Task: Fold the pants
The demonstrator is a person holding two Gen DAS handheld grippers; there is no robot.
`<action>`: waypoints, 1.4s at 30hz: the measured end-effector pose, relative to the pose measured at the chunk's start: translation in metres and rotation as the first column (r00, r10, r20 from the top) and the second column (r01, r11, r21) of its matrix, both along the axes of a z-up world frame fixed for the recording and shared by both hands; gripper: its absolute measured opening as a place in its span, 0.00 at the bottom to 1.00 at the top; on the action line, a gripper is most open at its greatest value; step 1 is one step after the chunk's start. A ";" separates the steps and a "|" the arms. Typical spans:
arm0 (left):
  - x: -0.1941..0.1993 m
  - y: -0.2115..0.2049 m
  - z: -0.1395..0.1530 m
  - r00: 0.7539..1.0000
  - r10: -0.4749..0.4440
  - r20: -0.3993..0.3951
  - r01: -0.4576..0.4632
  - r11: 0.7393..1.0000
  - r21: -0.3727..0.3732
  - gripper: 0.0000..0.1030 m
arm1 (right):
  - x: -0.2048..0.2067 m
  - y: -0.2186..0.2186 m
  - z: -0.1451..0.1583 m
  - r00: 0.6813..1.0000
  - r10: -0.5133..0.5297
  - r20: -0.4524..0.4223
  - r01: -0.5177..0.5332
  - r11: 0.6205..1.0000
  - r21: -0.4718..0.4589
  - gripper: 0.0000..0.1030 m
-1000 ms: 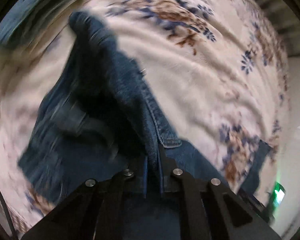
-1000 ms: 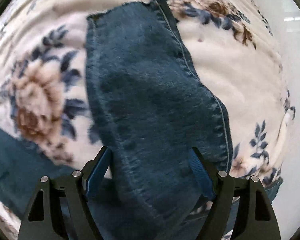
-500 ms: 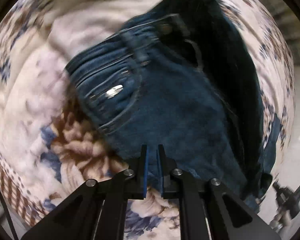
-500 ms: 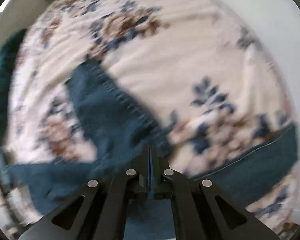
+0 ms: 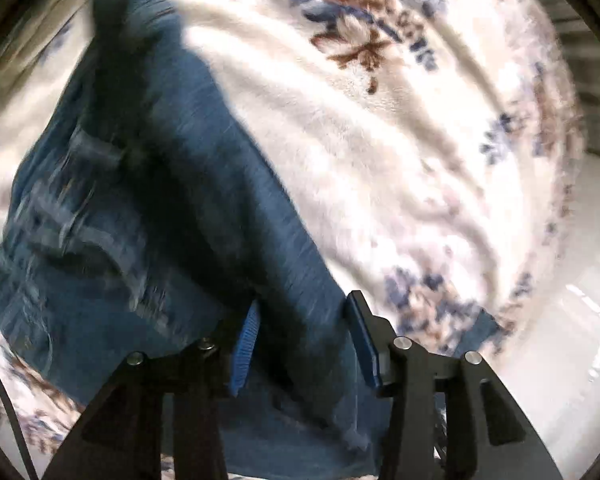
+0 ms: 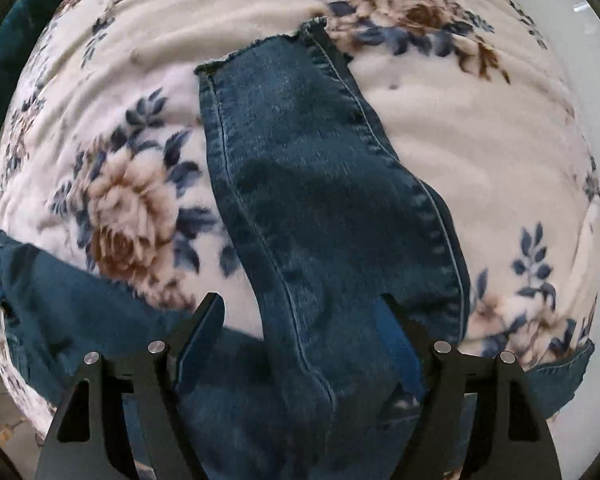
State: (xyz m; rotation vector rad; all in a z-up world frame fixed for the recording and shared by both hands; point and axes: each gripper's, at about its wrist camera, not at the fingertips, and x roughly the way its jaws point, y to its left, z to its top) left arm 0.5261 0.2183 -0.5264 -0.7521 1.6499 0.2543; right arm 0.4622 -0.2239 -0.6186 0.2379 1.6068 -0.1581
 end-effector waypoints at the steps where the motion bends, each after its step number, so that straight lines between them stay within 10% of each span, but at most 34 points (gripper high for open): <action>1: 0.007 -0.004 -0.007 1.000 -0.018 -0.021 0.019 1.000 0.023 0.40 | 0.003 -0.001 -0.001 1.000 -0.009 0.000 0.009 1.000 0.001 0.77; 6: 0.014 -0.021 -0.046 0.984 -0.110 -0.137 0.121 0.990 0.074 0.38 | 0.012 0.001 -0.010 1.000 -0.008 -0.009 0.008 0.999 0.040 0.77; 9: 0.006 -0.025 -0.036 0.990 -0.137 -0.045 0.141 0.985 0.097 0.13 | 0.015 0.004 -0.014 1.000 0.027 -0.012 -0.027 0.999 0.044 0.78; 16: -0.067 -0.009 0.019 0.977 -0.119 0.175 0.100 0.988 0.117 0.08 | 0.009 0.008 -0.040 0.985 0.146 -0.088 -0.146 0.989 0.004 0.77; 22: -0.148 0.022 0.027 0.972 0.061 0.228 -0.067 0.998 0.018 0.07 | -0.010 0.002 -0.035 0.987 0.144 -0.070 -0.148 0.987 -0.064 0.19; 26: -0.211 0.027 0.024 0.970 0.094 0.223 -0.106 0.994 0.040 0.07 | -0.044 -0.051 0.005 0.986 -0.150 0.071 0.149 0.989 0.024 0.13; 30: -0.254 0.039 0.008 0.972 0.138 0.189 -0.149 0.988 0.049 0.07 | -0.116 -0.121 0.048 0.848 -0.494 0.192 0.472 0.869 0.151 0.12; 35: -0.258 0.046 -0.001 0.963 0.154 0.220 -0.166 0.986 0.036 0.11 | -0.218 -0.180 -0.003 0.586 -0.809 -0.034 0.762 0.537 0.363 0.12; 39: -0.247 0.038 0.006 0.971 0.054 0.235 -0.071 0.995 0.064 0.12 | -0.246 -0.180 -0.047 0.531 -0.839 -0.118 0.774 0.423 0.471 0.26; 42: -0.249 0.039 0.010 0.966 0.042 0.255 -0.059 0.996 0.061 0.17 | -0.242 -0.171 -0.053 0.549 -0.832 -0.082 0.718 0.418 0.557 0.50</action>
